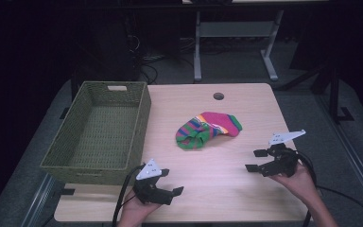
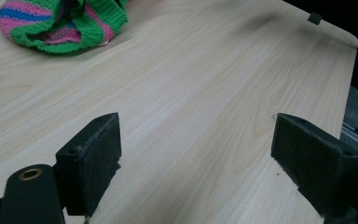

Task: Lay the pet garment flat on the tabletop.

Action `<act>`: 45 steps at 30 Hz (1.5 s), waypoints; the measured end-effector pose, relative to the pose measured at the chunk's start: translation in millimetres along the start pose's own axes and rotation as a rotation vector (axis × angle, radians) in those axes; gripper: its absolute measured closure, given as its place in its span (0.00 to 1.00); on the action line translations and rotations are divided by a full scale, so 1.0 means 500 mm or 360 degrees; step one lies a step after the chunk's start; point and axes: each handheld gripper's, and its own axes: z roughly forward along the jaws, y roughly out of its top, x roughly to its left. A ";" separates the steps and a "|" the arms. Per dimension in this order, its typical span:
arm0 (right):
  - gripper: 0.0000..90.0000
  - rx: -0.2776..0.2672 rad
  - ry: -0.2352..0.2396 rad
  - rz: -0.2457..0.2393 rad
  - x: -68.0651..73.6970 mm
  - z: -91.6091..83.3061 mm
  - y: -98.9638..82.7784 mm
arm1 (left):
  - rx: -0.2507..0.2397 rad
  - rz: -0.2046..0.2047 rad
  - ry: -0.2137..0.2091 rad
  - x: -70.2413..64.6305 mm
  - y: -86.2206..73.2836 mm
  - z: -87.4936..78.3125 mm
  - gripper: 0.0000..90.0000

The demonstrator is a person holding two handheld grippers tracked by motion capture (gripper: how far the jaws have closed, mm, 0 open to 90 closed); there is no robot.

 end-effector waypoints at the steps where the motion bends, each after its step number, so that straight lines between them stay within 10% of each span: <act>1: 0.23 0.0000 0.0007 -0.0005 -0.001 0.000 0.005 | 0.0001 0.0002 0.0000 0.000 0.000 0.000 0.17; 45: 0.23 0.0130 0.0068 -0.0113 -0.026 0.073 0.198 | -0.0022 -0.0009 -0.0028 0.006 0.004 -0.001 0.17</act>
